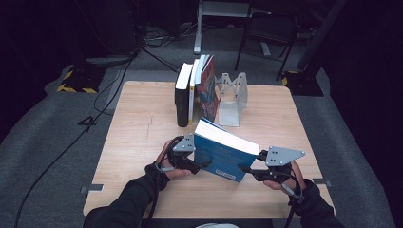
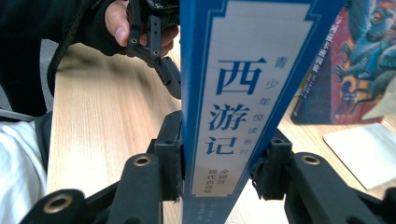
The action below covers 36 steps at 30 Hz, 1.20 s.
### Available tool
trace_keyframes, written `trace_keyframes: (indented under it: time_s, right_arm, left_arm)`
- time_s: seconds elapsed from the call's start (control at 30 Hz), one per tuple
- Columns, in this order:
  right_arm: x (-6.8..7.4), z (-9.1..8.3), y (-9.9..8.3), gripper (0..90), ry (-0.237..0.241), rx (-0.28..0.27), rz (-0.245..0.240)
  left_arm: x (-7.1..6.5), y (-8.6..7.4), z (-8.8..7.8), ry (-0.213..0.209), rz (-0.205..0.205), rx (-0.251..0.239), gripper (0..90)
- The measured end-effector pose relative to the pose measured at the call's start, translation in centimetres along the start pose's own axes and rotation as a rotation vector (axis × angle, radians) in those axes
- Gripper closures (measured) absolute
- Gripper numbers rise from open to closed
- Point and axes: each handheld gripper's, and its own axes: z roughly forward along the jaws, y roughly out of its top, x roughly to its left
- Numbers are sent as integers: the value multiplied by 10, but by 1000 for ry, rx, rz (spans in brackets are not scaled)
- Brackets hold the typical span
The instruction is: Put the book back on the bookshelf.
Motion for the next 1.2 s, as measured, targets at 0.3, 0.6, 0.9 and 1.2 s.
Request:
trace_keyframes:
  time_s: [0.3,0.6,0.9,1.2]
  right_arm:
    - [1,-9,1,596,-16,40,9]
    - [-5,-20,41,545,3,31,12]
    - [-15,-16,79,479,77,117,23]
    - [-16,0,84,477,91,161,70]
  left_arm:
    - [-2,4,8,-11,5,2,246]
    - [-3,4,8,-4,2,4,245]
    - [-5,3,9,2,-9,-2,236]
    - [-4,2,8,-5,-14,-4,231]
